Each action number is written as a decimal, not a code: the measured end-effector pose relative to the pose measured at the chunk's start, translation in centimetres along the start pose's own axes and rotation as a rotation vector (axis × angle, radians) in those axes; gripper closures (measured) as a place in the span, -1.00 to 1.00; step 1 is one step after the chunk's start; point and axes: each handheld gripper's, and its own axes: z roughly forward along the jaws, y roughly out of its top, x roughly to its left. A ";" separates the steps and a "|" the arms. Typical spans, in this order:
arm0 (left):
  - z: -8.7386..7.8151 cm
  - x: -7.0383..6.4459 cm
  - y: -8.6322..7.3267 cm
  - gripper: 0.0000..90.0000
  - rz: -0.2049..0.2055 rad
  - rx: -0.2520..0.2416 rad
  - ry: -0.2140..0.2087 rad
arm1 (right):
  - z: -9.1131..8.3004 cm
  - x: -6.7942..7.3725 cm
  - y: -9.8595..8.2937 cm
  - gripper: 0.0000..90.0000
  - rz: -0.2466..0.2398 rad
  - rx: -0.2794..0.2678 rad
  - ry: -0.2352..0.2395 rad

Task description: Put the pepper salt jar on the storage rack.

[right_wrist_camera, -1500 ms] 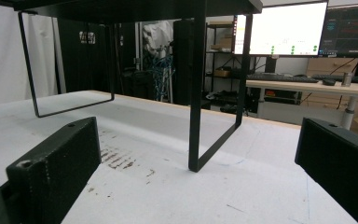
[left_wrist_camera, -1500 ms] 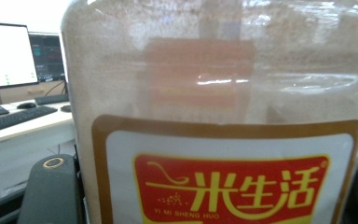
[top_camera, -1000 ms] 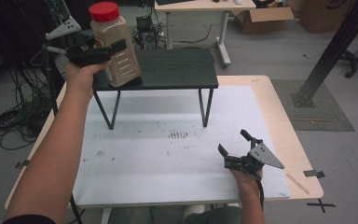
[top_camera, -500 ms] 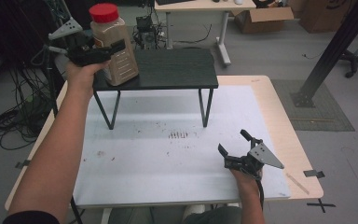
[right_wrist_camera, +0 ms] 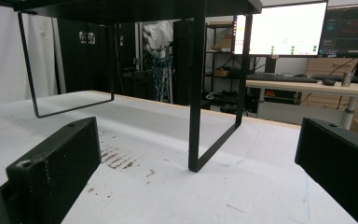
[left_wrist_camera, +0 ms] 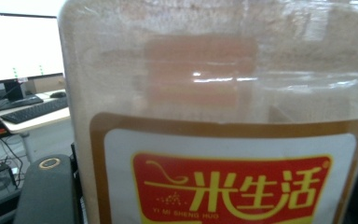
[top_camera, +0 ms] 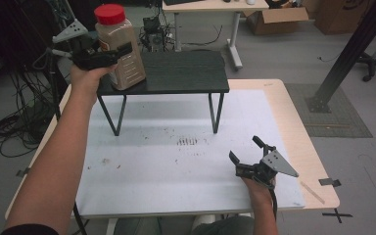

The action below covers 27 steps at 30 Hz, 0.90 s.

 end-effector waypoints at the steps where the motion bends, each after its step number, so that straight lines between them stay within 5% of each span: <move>1: 0.0 -0.1 0.0 -0.48 0.002 0.008 0.007 | 0.0 0.0 0.0 -1.00 0.002 -0.002 0.000; 7: 0.3 -0.2 -0.3 -0.61 -0.007 0.052 0.021 | 0.0 0.0 0.0 -1.00 0.003 -0.004 0.000; 27: -0.6 -0.8 0.4 -0.82 -0.009 0.045 0.048 | 0.0 0.0 0.0 -1.00 -0.001 -0.006 -0.001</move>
